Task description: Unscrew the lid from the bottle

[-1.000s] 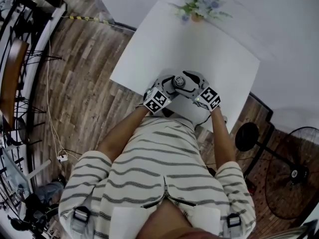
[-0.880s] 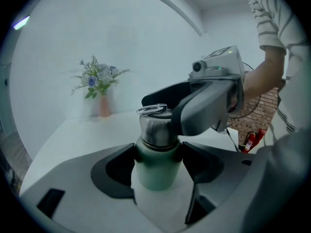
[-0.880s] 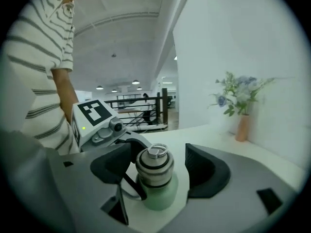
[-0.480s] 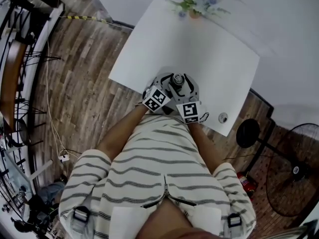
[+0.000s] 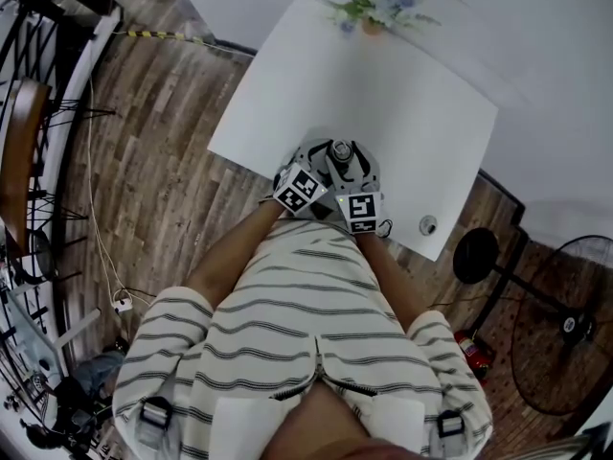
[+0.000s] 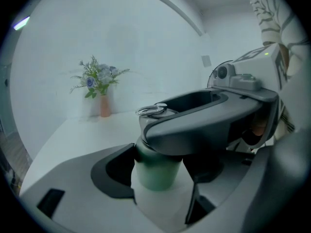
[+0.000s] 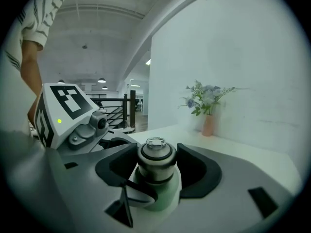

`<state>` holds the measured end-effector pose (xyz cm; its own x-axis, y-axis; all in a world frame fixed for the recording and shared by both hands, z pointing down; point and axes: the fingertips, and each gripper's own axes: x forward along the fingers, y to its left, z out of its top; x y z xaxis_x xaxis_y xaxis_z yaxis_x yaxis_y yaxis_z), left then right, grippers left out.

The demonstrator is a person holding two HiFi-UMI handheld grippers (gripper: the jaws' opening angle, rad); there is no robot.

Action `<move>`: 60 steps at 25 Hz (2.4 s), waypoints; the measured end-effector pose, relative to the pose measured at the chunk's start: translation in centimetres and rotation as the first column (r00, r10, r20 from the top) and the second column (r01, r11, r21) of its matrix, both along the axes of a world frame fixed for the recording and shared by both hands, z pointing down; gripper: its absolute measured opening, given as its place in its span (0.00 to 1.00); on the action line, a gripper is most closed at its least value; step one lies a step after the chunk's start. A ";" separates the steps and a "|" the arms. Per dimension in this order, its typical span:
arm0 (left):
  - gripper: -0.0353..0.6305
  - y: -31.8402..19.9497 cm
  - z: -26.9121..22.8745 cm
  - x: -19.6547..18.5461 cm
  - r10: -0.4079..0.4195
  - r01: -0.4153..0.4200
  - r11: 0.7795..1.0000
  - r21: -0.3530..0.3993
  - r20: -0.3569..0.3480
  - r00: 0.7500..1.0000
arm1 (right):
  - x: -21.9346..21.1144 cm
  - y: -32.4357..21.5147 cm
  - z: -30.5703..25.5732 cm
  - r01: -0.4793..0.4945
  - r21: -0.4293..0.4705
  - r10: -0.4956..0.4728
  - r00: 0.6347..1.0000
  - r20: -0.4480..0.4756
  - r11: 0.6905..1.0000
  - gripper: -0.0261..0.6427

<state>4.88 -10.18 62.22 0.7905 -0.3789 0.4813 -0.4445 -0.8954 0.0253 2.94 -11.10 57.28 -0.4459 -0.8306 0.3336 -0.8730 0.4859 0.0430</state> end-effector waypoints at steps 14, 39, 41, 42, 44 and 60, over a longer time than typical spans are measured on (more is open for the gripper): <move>0.51 0.0 0.0 0.0 0.005 -0.005 1.000 0.001 -0.006 1.000 | -0.3 0.5 -0.7 0.336 0.023 -0.336 0.938 0.082 0.942 0.43; 0.50 0.4 -1.8 -1.2 -0.027 0.027 1.000 0.008 -0.068 0.997 | 1.2 1.5 -4.7 0.324 0.050 -0.327 0.926 0.190 0.945 0.43; 0.49 0.5 -2.4 -1.5 -0.044 0.045 0.999 0.013 -0.080 0.996 | 1.8 1.4 -5.1 0.289 0.049 -0.293 0.933 0.211 0.956 0.43; 0.48 0.5 -2.7 -1.6 -0.051 0.053 0.998 0.014 -0.086 0.995 | 2.1 1.3 -5.4 0.272 0.049 -0.276 0.935 0.223 0.961 0.43; 0.46 0.6 -3.4 -1.8 -0.065 0.067 0.998 0.022 -0.094 0.994 | 2.6 1.3 -5.8 0.249 0.049 -0.253 0.939 0.234 0.967 0.43; 0.20 1.2 -13.1 -2.2 -0.238 0.264 0.960 0.096 -0.221 0.946 | 6.3 2.9 -12.8 0.031 0.072 -0.051 0.955 0.293 0.997 0.43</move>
<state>2.63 -8.93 49.16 0.7386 -0.6236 0.2560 -0.6521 -0.7572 0.0368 9.27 -8.25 44.49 -0.5503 -0.8252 0.1271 -0.8310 0.5265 -0.1798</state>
